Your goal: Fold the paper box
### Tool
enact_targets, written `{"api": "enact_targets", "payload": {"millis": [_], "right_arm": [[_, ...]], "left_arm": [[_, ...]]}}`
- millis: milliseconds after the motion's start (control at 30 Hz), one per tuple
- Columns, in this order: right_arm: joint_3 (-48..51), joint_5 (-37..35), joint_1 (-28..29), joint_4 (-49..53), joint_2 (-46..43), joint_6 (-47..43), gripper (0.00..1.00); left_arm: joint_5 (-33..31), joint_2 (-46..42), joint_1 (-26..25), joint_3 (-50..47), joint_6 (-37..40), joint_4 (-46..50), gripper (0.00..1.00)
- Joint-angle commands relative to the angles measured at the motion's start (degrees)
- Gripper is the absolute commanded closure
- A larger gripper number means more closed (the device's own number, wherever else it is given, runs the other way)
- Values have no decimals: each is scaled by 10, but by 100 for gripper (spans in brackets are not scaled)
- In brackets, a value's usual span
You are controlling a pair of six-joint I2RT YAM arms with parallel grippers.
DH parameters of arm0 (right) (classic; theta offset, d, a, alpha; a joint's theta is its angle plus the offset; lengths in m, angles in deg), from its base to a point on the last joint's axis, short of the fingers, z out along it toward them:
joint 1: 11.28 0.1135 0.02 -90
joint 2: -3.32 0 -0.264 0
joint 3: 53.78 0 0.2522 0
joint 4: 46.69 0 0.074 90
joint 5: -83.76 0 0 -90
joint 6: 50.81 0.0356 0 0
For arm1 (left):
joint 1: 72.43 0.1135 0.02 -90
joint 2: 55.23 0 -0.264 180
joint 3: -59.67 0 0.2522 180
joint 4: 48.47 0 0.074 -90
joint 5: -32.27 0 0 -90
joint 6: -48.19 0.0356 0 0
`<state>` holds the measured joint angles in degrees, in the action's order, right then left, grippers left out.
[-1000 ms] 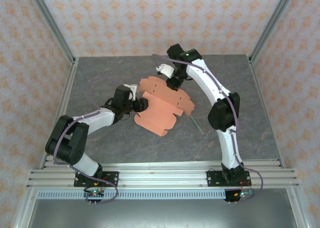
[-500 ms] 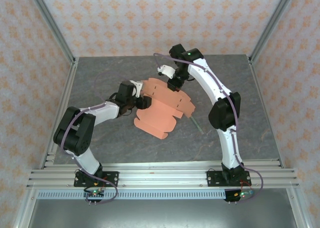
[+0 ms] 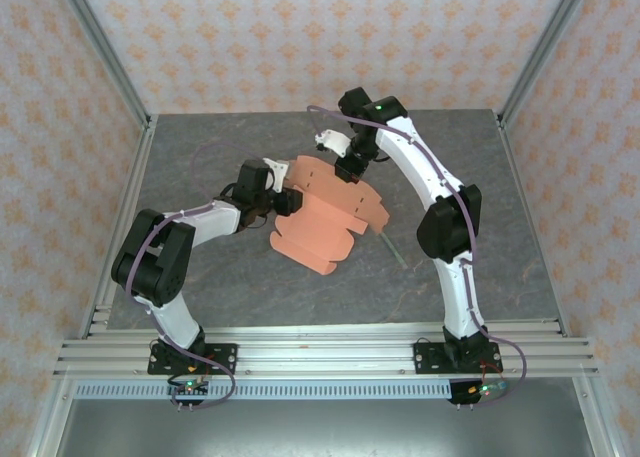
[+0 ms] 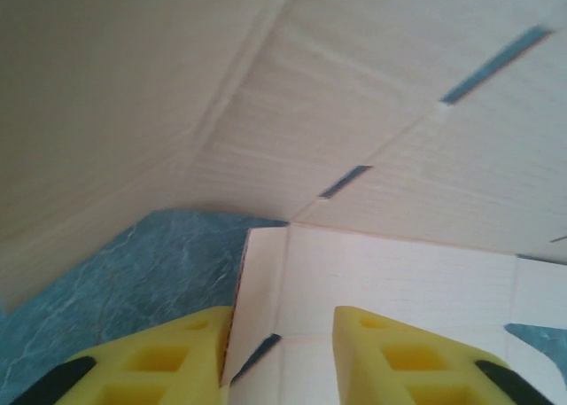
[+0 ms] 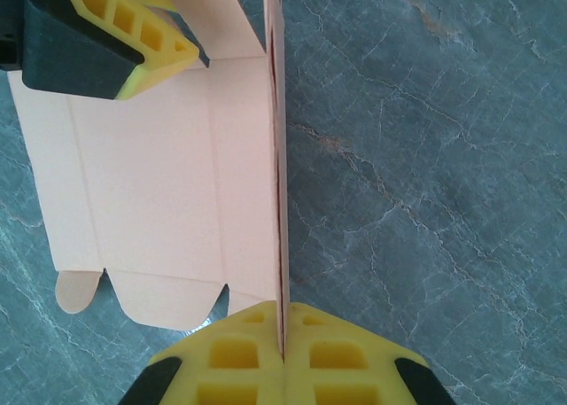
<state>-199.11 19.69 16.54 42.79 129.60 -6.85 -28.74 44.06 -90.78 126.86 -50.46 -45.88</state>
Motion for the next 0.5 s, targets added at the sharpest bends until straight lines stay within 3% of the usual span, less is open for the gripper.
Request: {"api": "enact_targets", "payload": {"millis": [0, 267, 467], "right_arm": [[-31, 3, -1, 9, 12, 12, 100], [-48, 14, -1, 15, 20, 22, 100], [-48, 21, -1, 14, 22, 27, 100]], "left_arm": [[37, -12, -2, -8, 6, -39, 70], [54, 16, -21, 5, 28, -28, 72], [65, 33, -33, -1, 18, -52, 63]]}}
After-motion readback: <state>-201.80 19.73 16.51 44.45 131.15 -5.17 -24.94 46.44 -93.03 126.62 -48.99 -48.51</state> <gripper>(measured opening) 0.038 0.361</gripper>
